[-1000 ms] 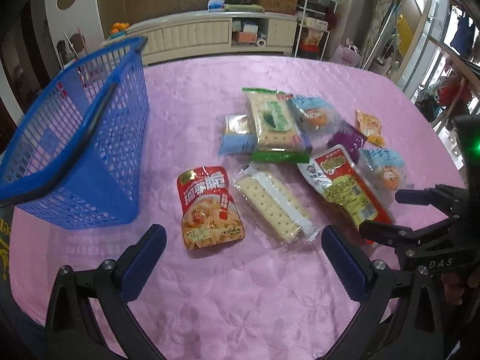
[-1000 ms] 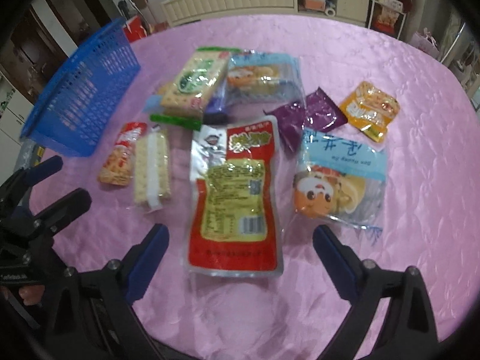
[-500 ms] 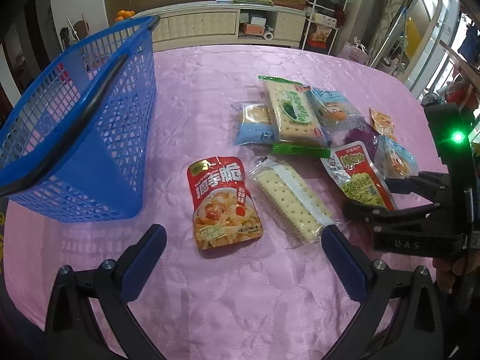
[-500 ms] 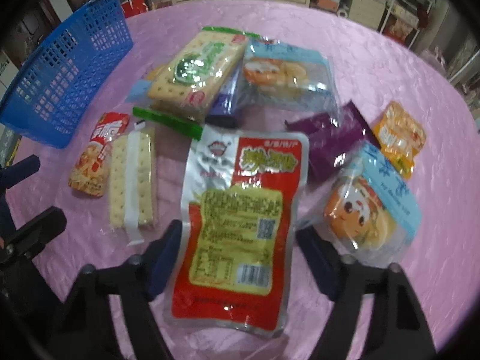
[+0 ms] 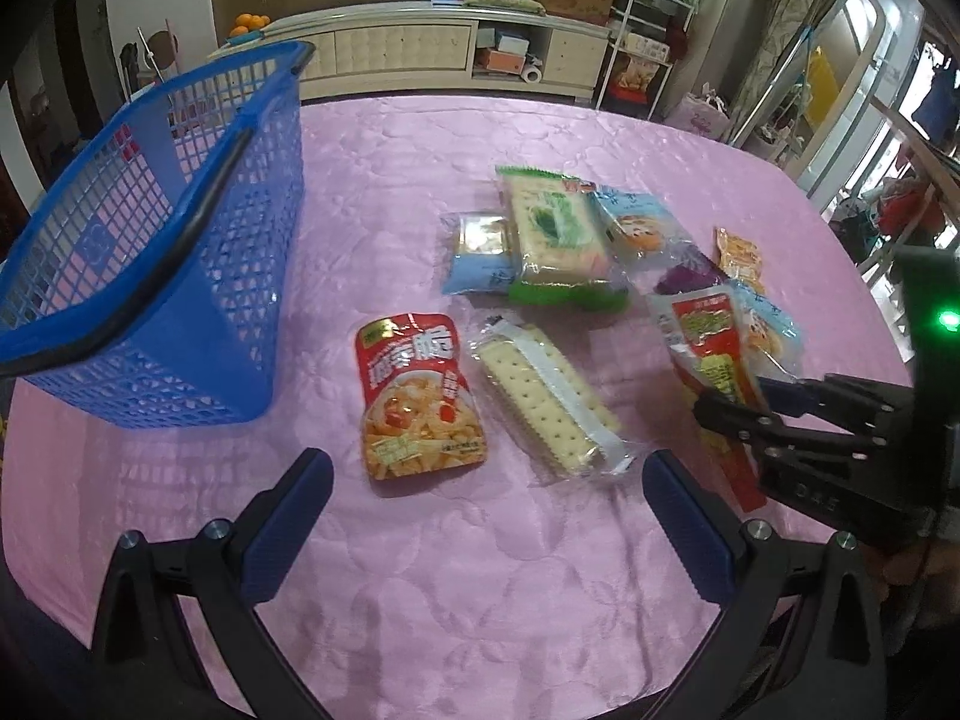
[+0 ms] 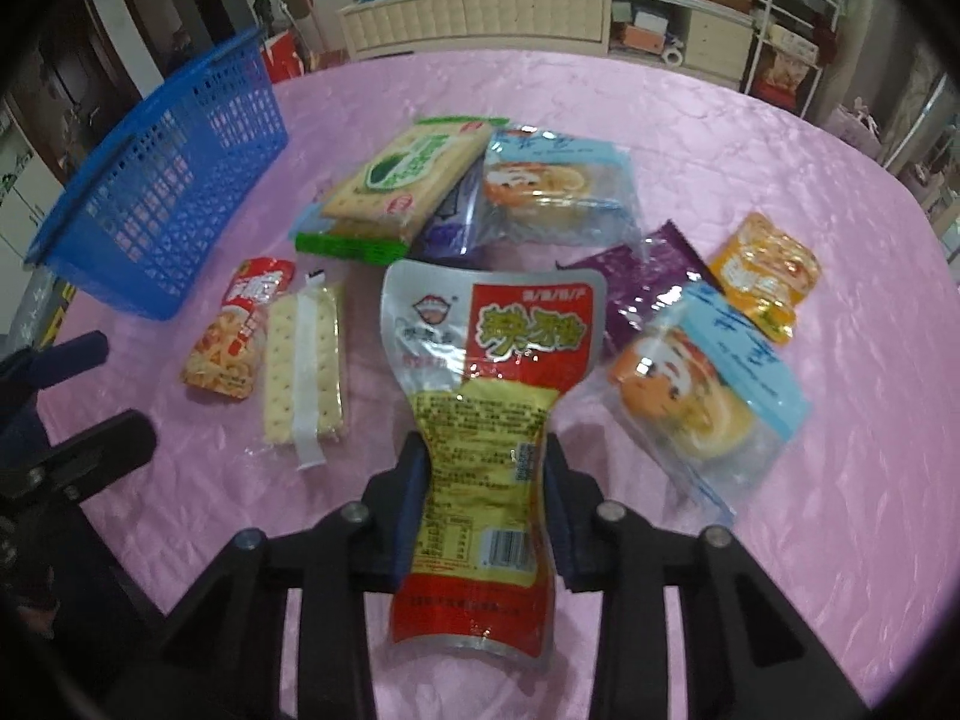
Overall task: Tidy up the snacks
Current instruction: 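Lower the left tool onto the white-strip cracker pack and close it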
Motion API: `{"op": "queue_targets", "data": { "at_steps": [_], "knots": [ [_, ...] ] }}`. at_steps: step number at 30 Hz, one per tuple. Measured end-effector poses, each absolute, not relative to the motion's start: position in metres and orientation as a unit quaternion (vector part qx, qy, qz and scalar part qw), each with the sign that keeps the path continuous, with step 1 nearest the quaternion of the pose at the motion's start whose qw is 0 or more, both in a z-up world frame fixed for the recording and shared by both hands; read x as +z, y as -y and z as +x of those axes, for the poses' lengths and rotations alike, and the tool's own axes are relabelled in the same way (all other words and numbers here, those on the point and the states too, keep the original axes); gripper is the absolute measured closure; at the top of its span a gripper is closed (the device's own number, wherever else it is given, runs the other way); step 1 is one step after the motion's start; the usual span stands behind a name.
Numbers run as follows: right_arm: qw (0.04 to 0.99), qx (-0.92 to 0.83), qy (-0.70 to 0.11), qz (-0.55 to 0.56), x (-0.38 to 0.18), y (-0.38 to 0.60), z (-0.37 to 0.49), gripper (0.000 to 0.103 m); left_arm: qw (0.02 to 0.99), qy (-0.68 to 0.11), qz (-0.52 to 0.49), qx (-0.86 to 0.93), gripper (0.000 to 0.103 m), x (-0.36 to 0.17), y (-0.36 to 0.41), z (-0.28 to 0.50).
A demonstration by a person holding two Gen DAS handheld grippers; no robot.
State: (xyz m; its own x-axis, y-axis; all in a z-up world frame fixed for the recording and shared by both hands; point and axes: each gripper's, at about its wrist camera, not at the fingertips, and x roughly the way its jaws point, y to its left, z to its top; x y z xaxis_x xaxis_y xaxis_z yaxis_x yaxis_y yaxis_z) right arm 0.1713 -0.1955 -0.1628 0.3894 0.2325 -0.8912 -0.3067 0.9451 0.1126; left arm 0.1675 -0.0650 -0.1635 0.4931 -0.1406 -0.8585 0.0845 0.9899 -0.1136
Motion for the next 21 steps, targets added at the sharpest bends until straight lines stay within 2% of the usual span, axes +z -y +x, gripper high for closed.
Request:
{"op": "queue_targets", "data": {
  "at_steps": [6,10,21],
  "knots": [
    [0.844,0.156,-0.513,-0.016,-0.148,0.222,0.167,0.063,0.851,-0.522,-0.012,-0.051,0.006,-0.172,0.087,0.181],
    [0.848,0.152,-0.508,-0.01,-0.152,0.224,0.169,0.063,0.835,-0.549,-0.023,-0.04,0.014,-0.187,0.096,0.196],
    [0.852,0.162,-0.497,-0.009,-0.159,0.224,0.179,0.063,0.819,-0.573,-0.014,-0.016,0.014,-0.214,0.116,0.227]
  ]
}}
